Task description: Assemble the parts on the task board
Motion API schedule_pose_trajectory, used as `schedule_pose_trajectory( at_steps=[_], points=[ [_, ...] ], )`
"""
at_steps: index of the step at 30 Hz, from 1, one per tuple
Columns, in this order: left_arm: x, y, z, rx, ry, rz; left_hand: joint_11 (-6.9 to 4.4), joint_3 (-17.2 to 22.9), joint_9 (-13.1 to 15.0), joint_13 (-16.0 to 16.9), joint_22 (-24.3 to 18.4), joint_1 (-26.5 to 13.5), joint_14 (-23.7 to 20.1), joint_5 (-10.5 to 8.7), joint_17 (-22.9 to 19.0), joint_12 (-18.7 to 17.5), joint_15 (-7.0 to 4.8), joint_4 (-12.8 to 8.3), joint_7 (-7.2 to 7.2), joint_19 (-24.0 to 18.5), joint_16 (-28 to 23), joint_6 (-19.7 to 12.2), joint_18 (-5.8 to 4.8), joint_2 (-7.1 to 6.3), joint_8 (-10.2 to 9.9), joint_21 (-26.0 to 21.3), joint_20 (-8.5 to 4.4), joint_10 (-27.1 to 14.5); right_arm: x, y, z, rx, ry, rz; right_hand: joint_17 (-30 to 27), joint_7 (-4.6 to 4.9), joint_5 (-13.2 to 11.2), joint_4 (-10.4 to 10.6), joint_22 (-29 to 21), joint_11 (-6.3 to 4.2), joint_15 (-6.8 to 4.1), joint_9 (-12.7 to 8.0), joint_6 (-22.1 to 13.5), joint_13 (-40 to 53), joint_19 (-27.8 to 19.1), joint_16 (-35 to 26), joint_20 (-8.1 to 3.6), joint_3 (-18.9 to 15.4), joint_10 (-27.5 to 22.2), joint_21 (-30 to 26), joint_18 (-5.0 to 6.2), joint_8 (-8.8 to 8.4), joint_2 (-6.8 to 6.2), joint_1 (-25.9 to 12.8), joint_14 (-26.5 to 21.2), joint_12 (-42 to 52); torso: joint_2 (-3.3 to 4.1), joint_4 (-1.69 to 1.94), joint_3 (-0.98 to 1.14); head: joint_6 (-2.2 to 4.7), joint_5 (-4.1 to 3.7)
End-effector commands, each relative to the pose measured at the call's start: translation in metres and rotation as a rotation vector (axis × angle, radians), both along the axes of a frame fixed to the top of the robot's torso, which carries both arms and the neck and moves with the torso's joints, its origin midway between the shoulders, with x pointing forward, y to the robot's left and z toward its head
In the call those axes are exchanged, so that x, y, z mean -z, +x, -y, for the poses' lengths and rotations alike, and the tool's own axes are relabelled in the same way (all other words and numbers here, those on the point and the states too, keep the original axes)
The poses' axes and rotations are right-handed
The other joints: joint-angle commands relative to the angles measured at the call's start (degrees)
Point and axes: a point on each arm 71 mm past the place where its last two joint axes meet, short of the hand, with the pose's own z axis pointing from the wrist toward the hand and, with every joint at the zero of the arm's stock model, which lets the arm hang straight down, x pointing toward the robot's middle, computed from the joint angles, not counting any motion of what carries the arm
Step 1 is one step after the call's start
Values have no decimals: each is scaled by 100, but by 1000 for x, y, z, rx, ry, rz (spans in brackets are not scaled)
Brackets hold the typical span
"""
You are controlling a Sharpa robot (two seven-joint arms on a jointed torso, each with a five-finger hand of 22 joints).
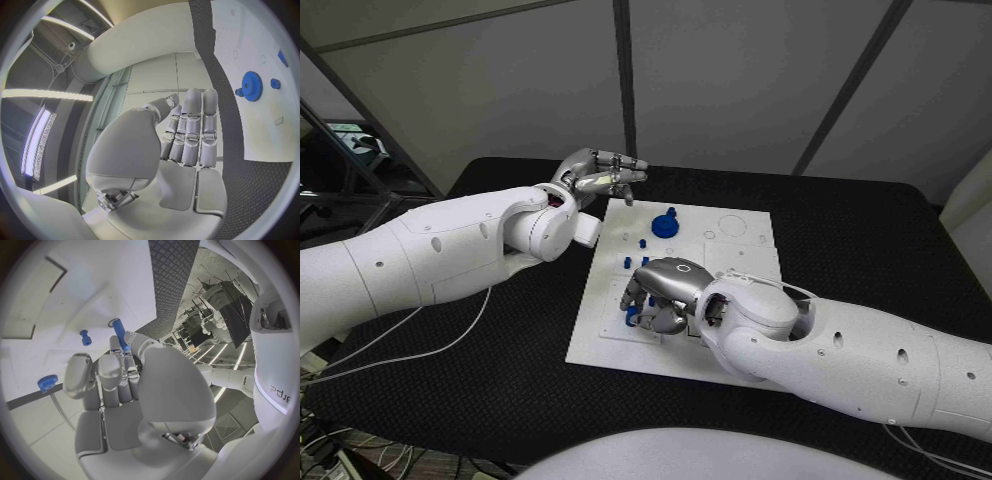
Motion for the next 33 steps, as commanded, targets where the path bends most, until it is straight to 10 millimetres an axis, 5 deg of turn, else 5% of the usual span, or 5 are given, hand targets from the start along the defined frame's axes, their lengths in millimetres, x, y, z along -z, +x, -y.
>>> schedule_pose_trajectory(
  at_steps=[1, 8, 13, 21, 33],
  points=[
    [-1, 0, 0, 8, -6, 3, 9, -35, -3, -6, -7, -19, -26, 25, -6, 24, 10, -14, 25, -24, 5, -32, 35, 38, 19, -35, 4, -36, 9, -3, 1, -10, -53, -17, -39, 61, 2, 23, -46, 32, 62, -23, -89, -24, -69, -23, 18, 3, -168, -54, -6, -47, -56, -99, -12, -97, -1, -1, 0, 5, 1],
    [-1, 1, 0, 7, -6, 2, 9, -35, -3, -6, -7, -19, -26, 25, -6, 24, 10, -14, 25, -24, 5, -32, 35, 38, 19, -35, 4, -36, 7, -3, 1, 0, -23, -2, -272, 68, 32, 49, -327, 112, 137, -40, -423, -29, -306, -139, 98, -125, -619, -274, 69, -57, -214, -247, -94, -246, 2, -6, 3, 7, 3],
    [-1, 1, -1, 5, -5, 3, 9, -35, -3, -6, -7, -19, -26, 25, -6, 24, 10, -14, 25, -24, 5, -32, 35, 38, 19, -35, 4, -36, 3, -1, 5, 32, 27, 24, -1400, 114, 101, 64, -1138, 190, 211, -32, -753, -10, -977, -870, 176, -600, -1207, -960, 257, -44, -308, -314, -530, -262, 2, -8, 4, 9, 4],
    [-1, 1, -2, 0, -4, 5, 9, -35, -3, -6, -7, -19, -26, 25, -6, 24, 10, -14, 25, -24, 5, -32, 35, 38, 19, -35, 4, -36, -5, -1, 12, 66, 161, 54, -1778, 115, 153, 171, -1432, 193, 205, -25, -1054, 22, -1108, -1099, 191, -1367, -1421, -1247, 305, -42, -178, -95, -593, 101, 0, -8, 5, 18, 2],
    [-1, 1, -2, 0, -4, 4, 11, -39, -2, -6, -8, -18, -29, 26, -18, 34, 11, -18, 27, -26, 11, -35, 36, 44, 23, -37, 6, -42, -11, -5, 24, 63, 242, 47, -1805, 143, 220, 196, -1425, 185, 193, 1, -907, 21, -1019, -1078, 171, -1513, -1365, -1250, 298, 3, -32, 119, -523, 411, 2, -5, 5, 51, -17]
  ],
)
